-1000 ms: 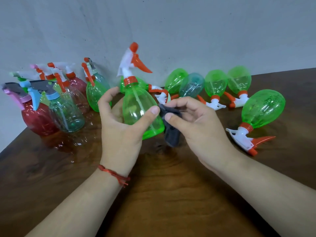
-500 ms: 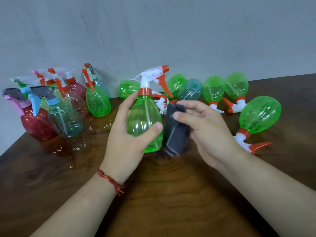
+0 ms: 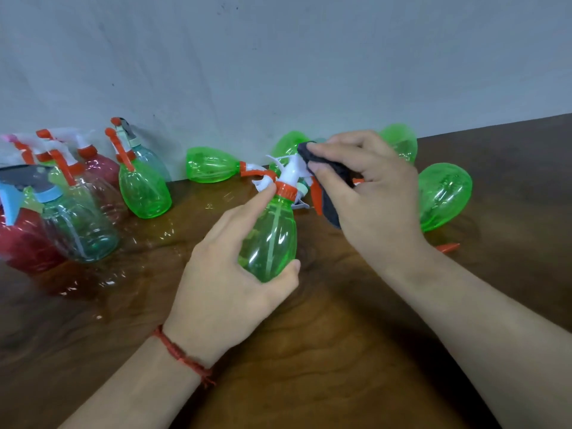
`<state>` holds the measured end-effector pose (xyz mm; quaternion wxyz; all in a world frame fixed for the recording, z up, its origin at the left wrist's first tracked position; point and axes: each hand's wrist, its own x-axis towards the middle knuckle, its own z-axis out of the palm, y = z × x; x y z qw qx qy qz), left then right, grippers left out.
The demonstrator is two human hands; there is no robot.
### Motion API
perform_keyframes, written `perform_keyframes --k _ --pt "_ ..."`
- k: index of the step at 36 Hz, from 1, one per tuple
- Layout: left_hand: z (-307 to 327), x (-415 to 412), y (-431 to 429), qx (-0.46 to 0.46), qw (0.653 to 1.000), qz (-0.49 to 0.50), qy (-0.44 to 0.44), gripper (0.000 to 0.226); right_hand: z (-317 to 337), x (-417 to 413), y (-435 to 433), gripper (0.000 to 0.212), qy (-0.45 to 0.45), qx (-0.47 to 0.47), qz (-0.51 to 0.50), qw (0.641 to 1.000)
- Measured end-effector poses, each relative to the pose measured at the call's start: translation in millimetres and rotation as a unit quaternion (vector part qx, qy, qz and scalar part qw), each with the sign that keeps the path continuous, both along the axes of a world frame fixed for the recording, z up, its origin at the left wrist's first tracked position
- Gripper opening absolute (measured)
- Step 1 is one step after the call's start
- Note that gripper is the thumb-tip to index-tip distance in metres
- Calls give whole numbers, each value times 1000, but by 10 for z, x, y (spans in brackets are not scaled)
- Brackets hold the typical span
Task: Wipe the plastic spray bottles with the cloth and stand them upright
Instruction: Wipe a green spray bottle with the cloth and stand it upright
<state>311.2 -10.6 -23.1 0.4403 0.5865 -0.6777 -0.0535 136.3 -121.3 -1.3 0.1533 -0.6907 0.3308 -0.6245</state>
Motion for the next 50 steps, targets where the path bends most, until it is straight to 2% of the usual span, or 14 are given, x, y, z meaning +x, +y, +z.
perform_keyframes --k 5,8,11,16,19,25,28,31,33,37,41,44,47,50 --pt "-17 -8 7 9 1000 5 2 93 -80 149 69 18 53 -54 55 996" --pt "0 22 14 13 1000 12 5 93 -77 127 58 19 57 -32 105 992" --pt "-19 31 -11 23 998 13 50 90 -101 98 34 21 79 -20 137 987" --pt "-36 -16 -44 26 999 4 23 91 -89 64 -58 19 96 -88 17 991" --pt "-19 -39 -33 17 1000 5 14 91 -77 53 -60 21 92 -92 -3 992" --pt "-13 19 -16 -6 996 -3 94 88 -56 -10 -98 25 47 -23 -4 999" --pt "-6 46 -17 -21 993 14 114 87 -110 52 -68 26 26 8 53 998" --pt "35 101 -30 -28 991 34 124 86 -203 92 -44 25 53 50 112 991" --pt "54 134 -43 -27 992 40 120 86 -209 96 -36 24 55 45 115 991" --pt "29 135 -61 -14 995 24 91 89 -112 57 -73 22 -9 4 79 997" --pt "3 94 -48 -16 995 1 103 88 -152 50 -110 24 17 9 86 996" --pt "20 143 -49 -23 991 10 133 87 -179 63 -85 25 30 59 120 991" --pt "45 168 -62 -24 990 11 137 86 -130 23 -112 24 -44 129 161 978" --pt "49 108 -57 -11 988 -11 154 85 -74 10 -120 26 -119 148 193 963"
